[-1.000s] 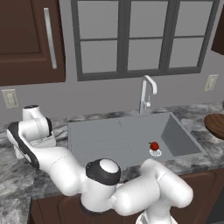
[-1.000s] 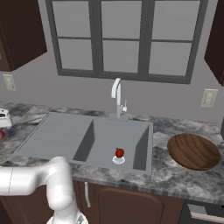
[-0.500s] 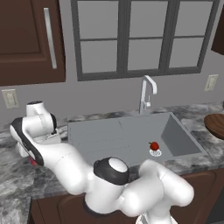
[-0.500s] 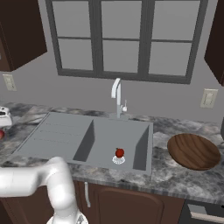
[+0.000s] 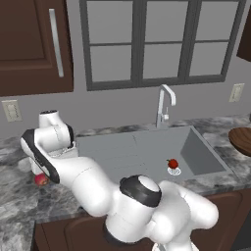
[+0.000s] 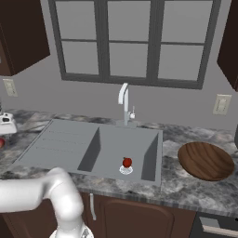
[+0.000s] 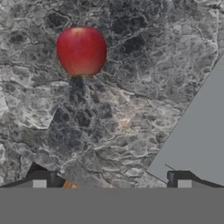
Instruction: Remove the bell pepper and apple from the sink. Then move the bowl and cup from the counter to the sink for washing.
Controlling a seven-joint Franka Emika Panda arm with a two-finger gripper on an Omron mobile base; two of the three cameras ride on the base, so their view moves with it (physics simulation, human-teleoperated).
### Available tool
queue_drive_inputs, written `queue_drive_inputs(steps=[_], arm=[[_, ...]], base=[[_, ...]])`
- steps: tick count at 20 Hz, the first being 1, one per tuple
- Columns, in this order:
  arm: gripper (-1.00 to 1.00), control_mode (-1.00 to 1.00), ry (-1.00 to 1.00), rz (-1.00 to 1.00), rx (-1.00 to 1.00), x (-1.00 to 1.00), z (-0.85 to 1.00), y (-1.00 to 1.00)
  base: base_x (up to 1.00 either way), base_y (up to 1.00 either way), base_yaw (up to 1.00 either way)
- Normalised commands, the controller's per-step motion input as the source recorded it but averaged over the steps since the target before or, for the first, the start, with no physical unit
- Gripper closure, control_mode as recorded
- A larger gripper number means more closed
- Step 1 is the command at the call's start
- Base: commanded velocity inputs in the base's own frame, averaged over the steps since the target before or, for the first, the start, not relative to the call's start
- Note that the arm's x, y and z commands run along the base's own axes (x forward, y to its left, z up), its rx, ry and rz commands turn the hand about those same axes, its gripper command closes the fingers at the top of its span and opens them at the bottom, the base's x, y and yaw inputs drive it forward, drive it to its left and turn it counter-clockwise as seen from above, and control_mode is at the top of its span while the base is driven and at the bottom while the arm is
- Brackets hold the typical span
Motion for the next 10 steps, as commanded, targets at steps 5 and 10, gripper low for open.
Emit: queue_drive_inputs(steps=[5, 10], arm=[[-1.0, -1.0, -0.1, 0.0, 0.02, -0.2, 0.12, -0.47], [-1.0, -1.0, -0.07, 0.0, 0.04, -0.16, 0.09, -0.48]], base=[[0.0, 0.0, 0.0], [0.0, 0.0, 0.0]])
